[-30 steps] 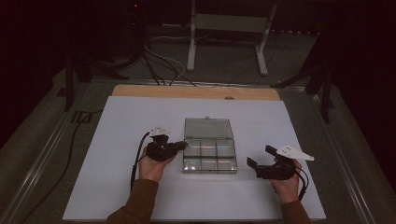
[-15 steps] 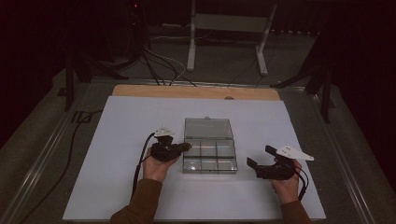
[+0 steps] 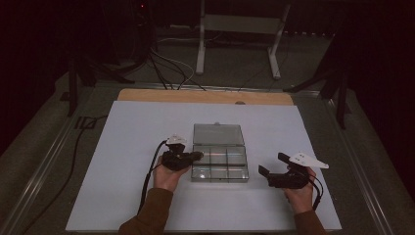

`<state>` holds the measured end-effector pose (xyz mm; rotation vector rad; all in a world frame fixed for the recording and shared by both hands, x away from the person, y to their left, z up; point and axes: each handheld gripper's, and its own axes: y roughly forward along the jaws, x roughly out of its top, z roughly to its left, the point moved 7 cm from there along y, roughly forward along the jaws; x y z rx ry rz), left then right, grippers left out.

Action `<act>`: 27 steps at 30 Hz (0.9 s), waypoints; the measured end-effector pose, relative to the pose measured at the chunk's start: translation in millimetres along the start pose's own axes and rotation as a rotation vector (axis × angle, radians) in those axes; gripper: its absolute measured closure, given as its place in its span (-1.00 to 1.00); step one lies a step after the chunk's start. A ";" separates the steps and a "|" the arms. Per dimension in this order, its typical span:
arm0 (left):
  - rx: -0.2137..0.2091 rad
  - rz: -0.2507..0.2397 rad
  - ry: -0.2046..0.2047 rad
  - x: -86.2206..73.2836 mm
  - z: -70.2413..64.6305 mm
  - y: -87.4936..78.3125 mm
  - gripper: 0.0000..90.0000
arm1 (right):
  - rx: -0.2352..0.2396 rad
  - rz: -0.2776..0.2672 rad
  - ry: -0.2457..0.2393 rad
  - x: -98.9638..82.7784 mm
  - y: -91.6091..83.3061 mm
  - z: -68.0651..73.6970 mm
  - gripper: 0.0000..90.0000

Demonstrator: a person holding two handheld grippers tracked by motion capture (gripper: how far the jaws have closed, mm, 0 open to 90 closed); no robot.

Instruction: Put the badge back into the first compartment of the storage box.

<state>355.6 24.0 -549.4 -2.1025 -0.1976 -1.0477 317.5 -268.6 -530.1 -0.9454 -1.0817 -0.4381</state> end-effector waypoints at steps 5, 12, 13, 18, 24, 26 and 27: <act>-0.002 0.004 -0.002 -0.9 -1.1 2.8 0.99 | -0.002 0.002 0.001 -0.4 0.2 -0.4 -1.00; -0.004 0.015 -0.001 -3.0 -1.8 6.6 0.99 | 0.000 0.001 0.000 -0.3 0.2 -0.1 -1.00; -0.002 0.017 -0.001 -3.3 -1.7 7.2 0.99 | -0.001 0.002 0.000 -0.4 0.2 -0.1 -1.00; -0.003 0.024 -0.004 -4.8 -2.3 9.6 0.99 | 0.000 0.003 0.000 -0.5 0.3 0.1 -1.00; -0.004 0.022 -0.009 -5.2 -2.7 11.2 0.99 | 0.000 0.005 0.000 -0.8 0.4 0.4 -1.00; -0.003 0.022 -0.010 -5.2 -2.7 11.3 0.99 | 0.000 0.005 0.000 -0.8 0.4 0.4 -1.00; -0.003 0.022 -0.010 -5.2 -2.7 11.3 0.99 | 0.000 0.005 0.000 -0.8 0.4 0.4 -1.00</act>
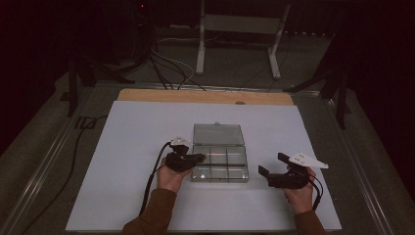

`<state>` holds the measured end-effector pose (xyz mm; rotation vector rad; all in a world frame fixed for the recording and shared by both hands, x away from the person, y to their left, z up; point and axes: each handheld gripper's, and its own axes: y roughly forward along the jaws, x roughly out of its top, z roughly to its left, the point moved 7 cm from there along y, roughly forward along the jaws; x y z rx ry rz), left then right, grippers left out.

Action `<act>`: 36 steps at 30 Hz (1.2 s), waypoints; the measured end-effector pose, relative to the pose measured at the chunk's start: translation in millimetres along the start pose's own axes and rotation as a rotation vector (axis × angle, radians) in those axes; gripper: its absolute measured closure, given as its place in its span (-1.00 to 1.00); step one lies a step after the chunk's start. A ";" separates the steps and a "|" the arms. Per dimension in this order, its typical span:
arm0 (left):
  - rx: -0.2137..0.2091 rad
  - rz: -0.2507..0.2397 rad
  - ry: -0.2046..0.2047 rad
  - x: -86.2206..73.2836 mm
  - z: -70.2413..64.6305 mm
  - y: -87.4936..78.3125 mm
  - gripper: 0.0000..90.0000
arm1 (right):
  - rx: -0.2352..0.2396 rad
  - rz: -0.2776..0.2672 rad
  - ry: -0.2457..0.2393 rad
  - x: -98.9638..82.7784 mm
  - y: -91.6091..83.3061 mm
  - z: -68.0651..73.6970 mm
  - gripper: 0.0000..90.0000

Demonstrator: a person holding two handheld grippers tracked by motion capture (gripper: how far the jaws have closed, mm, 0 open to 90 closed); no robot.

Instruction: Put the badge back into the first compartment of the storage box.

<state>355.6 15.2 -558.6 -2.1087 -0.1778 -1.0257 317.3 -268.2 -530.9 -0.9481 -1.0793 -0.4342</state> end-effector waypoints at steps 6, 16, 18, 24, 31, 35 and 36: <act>0.001 -0.008 -0.009 0.6 0.4 1.7 0.99 | 0.000 0.001 -0.001 -0.2 0.4 0.2 -1.00; 0.006 0.002 -0.016 -1.1 0.9 7.2 0.99 | 0.000 0.005 -0.004 -0.9 1.1 0.3 -1.00; 0.006 0.003 -0.016 -1.0 0.8 7.7 0.99 | 0.000 0.006 -0.007 -0.9 1.1 0.7 -1.00; 0.014 0.006 -0.024 -1.6 2.0 10.2 0.99 | -0.001 0.010 -0.014 -1.4 1.9 2.0 -1.00; 0.028 0.022 -0.026 -4.0 2.3 15.6 0.99 | 0.000 0.010 -0.014 -1.4 1.9 1.9 -1.00; 0.032 0.031 -0.017 -4.6 2.2 17.8 0.98 | 0.000 0.011 -0.014 -1.5 1.9 1.9 -1.00; 0.032 0.034 -0.015 -4.5 2.0 18.0 0.98 | -0.001 0.010 -0.014 -1.5 2.0 1.9 -1.00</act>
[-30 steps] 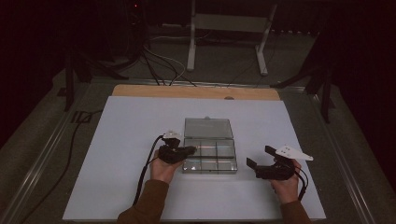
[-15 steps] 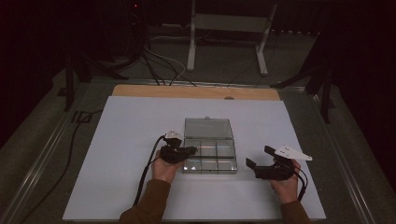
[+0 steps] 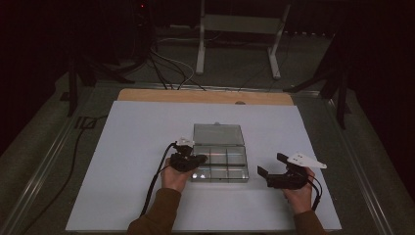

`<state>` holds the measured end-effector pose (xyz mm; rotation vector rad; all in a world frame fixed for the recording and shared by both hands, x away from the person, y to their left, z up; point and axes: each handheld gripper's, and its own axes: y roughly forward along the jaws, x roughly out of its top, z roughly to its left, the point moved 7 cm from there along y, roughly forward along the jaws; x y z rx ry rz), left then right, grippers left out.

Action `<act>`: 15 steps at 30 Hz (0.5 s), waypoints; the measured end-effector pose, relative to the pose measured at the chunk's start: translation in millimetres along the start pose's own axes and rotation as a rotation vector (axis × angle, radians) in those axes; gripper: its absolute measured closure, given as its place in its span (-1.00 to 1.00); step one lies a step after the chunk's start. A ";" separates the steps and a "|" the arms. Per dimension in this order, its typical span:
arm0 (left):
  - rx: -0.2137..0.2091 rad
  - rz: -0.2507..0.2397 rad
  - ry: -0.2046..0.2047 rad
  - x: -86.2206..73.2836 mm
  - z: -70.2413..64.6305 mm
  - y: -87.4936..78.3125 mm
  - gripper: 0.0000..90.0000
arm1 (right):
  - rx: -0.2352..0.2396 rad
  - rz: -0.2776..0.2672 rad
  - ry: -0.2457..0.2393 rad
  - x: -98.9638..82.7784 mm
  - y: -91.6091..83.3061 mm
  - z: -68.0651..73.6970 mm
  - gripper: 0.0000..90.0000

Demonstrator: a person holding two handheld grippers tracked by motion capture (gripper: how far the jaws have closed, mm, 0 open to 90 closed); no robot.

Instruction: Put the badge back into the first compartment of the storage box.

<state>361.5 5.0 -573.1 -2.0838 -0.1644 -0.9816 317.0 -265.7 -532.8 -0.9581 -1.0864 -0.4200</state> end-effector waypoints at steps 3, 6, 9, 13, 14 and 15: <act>0.004 0.006 0.005 0.3 0.0 0.3 0.98 | -0.001 0.000 0.001 0.0 0.1 -0.1 -1.00; 0.009 0.009 0.005 0.6 -0.3 0.7 0.98 | -0.001 0.000 0.000 0.0 0.3 0.2 -1.00; 0.015 0.018 0.012 0.7 -0.3 0.7 0.98 | -0.001 0.002 -0.001 -0.2 0.6 0.3 -1.00; 0.027 0.027 0.020 1.2 -1.0 1.5 0.96 | 0.000 0.001 0.000 -0.1 0.5 0.3 -1.00; 0.029 0.031 0.026 1.3 -1.1 1.5 0.96 | 0.000 0.001 -0.001 -0.2 0.5 0.3 -1.00; 0.031 0.031 0.026 1.5 -1.5 1.8 0.96 | 0.000 0.001 0.000 -0.1 0.5 0.4 -1.00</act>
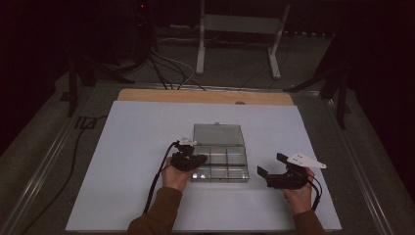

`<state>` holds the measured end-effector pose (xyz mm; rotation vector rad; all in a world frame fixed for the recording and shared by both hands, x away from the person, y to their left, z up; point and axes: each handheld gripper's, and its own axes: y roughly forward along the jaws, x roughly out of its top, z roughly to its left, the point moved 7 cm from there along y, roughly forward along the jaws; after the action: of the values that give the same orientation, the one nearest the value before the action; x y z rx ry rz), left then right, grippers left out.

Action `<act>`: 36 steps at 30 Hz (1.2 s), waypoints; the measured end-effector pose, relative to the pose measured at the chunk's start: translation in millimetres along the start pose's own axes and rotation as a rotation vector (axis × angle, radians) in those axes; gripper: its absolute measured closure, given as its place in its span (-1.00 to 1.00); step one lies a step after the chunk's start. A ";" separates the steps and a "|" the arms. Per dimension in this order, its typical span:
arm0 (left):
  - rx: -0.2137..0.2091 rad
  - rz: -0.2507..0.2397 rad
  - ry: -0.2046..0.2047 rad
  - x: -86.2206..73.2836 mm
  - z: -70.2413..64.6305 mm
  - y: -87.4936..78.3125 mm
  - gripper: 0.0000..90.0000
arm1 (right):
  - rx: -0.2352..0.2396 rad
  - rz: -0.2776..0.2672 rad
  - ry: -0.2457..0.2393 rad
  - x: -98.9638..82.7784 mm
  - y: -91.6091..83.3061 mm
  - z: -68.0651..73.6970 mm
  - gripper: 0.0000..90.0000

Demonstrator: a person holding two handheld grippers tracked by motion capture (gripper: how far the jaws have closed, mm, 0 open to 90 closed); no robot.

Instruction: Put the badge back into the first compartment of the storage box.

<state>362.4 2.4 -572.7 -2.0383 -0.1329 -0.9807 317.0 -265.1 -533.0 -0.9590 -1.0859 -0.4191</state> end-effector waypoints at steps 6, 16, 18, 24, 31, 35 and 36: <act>0.018 0.004 0.014 1.4 -1.7 0.2 0.82 | 0.000 -0.001 0.000 0.2 -0.2 -0.3 -1.00; 0.005 -0.027 0.036 5.2 -6.3 -3.8 0.28 | 0.000 -0.002 -0.001 0.2 -0.3 -0.1 -1.00; 0.007 -0.035 0.042 6.3 -6.3 -5.6 0.23 | 0.002 -0.003 -0.001 0.2 -0.3 0.0 -1.00; 0.008 -0.088 0.052 11.9 -6.1 -14.0 -0.02 | 0.002 -0.002 0.000 0.2 -0.3 0.0 -1.00; 0.023 -0.135 0.050 16.9 -3.6 -23.2 -0.36 | 0.004 -0.003 0.000 0.2 -0.3 0.0 -1.00; 0.035 -0.150 0.052 18.3 -1.8 -28.2 -0.55 | 0.005 -0.004 0.001 0.1 -0.3 -0.3 -1.00; 0.038 -0.154 0.050 18.6 -1.6 -29.4 -0.59 | 0.005 -0.004 0.001 0.1 -0.3 -0.2 -1.00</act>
<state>361.9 15.4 -540.3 -1.9901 -0.2831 -1.1148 317.0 -265.4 -532.8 -0.9525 -1.0876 -0.4198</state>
